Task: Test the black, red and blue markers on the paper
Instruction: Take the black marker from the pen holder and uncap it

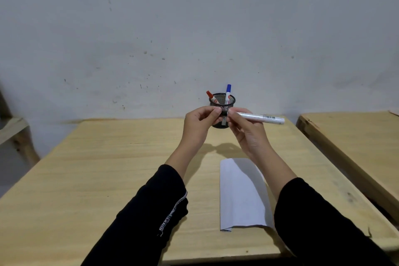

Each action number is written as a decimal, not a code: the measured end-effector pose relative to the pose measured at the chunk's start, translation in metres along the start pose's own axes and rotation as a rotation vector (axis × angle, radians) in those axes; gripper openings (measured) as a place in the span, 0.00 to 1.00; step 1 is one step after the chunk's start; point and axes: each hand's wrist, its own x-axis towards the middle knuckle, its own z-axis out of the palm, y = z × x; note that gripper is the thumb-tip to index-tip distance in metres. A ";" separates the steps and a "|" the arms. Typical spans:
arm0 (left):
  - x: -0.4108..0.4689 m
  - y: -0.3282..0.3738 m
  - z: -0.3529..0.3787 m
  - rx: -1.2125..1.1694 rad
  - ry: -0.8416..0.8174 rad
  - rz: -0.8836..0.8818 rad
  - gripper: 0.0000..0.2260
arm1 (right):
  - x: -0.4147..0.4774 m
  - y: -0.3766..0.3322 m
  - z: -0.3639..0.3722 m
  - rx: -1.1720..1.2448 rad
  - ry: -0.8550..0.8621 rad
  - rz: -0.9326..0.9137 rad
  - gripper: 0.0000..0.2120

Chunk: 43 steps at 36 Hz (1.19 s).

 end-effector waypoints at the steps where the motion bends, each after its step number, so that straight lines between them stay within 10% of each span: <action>1: 0.002 -0.002 -0.001 0.017 -0.004 -0.019 0.04 | 0.002 0.002 0.001 -0.017 0.000 0.002 0.05; 21: 0.022 -0.028 -0.031 -0.048 0.085 -0.286 0.09 | 0.026 0.015 -0.013 -0.407 -0.047 -0.112 0.08; 33: 0.012 -0.053 -0.047 0.650 0.047 -0.209 0.05 | 0.025 0.023 -0.038 -0.398 0.014 0.008 0.06; 43: 0.014 -0.068 -0.047 0.775 -0.063 -0.241 0.05 | 0.020 0.018 -0.039 -0.401 0.020 0.021 0.06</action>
